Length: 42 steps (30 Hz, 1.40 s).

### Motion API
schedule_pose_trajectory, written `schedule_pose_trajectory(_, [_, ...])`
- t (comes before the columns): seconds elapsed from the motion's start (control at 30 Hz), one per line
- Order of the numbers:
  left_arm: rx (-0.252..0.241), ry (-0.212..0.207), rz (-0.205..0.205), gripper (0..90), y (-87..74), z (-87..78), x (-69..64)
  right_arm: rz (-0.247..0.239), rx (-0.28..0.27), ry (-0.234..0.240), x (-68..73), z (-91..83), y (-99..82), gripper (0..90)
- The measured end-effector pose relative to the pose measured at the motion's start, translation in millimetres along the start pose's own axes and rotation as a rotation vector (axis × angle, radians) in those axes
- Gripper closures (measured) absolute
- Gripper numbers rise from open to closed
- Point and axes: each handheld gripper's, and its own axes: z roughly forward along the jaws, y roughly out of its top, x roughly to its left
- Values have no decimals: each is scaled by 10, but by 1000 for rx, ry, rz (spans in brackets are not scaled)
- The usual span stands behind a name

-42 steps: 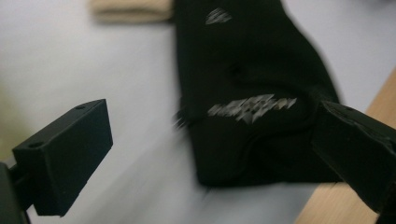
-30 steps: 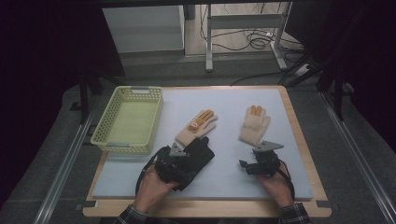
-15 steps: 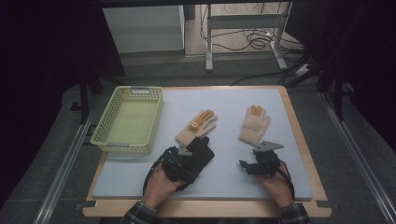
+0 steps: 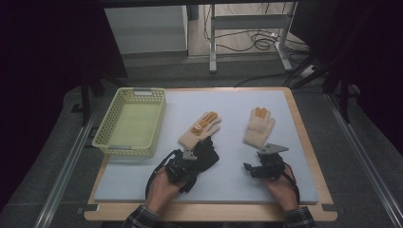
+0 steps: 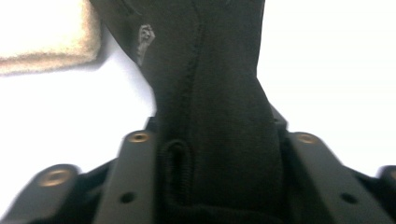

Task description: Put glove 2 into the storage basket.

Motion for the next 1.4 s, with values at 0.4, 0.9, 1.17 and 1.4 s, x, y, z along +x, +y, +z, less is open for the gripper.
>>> schedule_pose_trajectory(0.4, [-62, -6, -26, 648, 232, -286, 102, 1, 0, 0, 0, 0, 0, 239])
schedule_pose_trajectory(0.9, [-83, 128, -83, 637, 568, -733, 625, 0, 0, 0, -1, 0, 0, 239])
schedule_pose_trajectory(1.17, [-95, 188, -154, 631, 578, -918, 1038, -2, -1, 0, -3, 0, -1, 238])
schedule_pose_trajectory(1.4, [-94, 242, -228, 630, 481, -1025, 1419, -2, -1, 1, -3, 1, -1, 239])
